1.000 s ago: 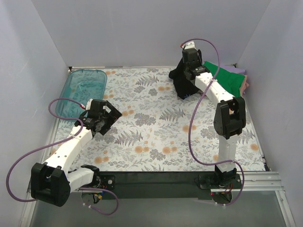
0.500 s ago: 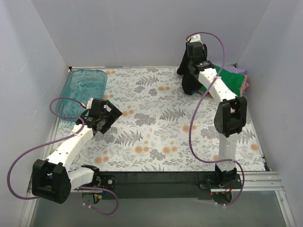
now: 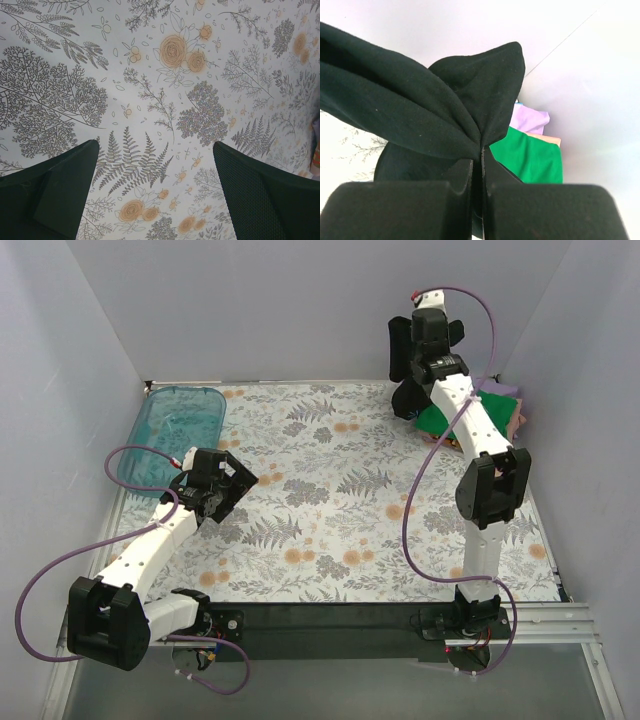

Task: Fold and stack the t-shirts
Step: Neatly place the folded tshirt to the corner

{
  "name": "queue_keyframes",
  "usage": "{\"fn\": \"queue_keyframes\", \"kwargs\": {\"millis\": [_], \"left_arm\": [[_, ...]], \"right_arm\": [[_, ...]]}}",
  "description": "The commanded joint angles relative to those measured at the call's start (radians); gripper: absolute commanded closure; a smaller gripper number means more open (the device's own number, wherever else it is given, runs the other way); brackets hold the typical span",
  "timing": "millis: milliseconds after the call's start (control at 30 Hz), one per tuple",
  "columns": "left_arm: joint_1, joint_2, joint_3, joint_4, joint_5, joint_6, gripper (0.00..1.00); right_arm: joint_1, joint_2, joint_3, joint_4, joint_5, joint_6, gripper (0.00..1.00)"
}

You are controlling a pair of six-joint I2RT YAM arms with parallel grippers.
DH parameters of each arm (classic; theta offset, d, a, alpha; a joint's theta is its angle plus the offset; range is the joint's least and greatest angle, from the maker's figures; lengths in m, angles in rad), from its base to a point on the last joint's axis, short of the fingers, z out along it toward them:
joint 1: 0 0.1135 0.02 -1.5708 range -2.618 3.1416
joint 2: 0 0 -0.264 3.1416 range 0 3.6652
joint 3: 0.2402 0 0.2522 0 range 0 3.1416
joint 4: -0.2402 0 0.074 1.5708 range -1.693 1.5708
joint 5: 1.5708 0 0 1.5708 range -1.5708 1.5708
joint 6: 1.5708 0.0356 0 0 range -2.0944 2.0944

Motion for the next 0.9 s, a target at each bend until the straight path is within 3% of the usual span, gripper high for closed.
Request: {"fn": "queue_keyframes", "kwargs": {"millis": [0, 233, 600, 767, 867], "left_arm": [[0.004, -0.005, 0.024, 0.008, -0.02, 0.013, 0.02], [0.004, 0.012, 0.022, 0.011, -0.013, 0.014, 0.02], [0.006, 0.079, 0.036, 0.016, 0.001, 0.014, 0.02], [0.006, 0.101, 0.044, 0.016, 0.001, 0.016, 0.02], [0.004, 0.107, 0.05, 0.014, 0.003, 0.016, 0.02]], "right_arm": [[-0.029, -0.047, 0.055, 0.032, 0.001, 0.051, 0.99], [-0.148, -0.105, -0.106, -0.002, -0.126, 0.167, 0.99], [-0.448, -0.064, -0.301, -0.03, -0.347, 0.348, 0.99], [-0.593, 0.029, -0.332, -0.08, -0.565, 0.486, 0.93], [-0.655, 0.088, -0.329, -0.094, -0.76, 0.523, 0.78]]}}
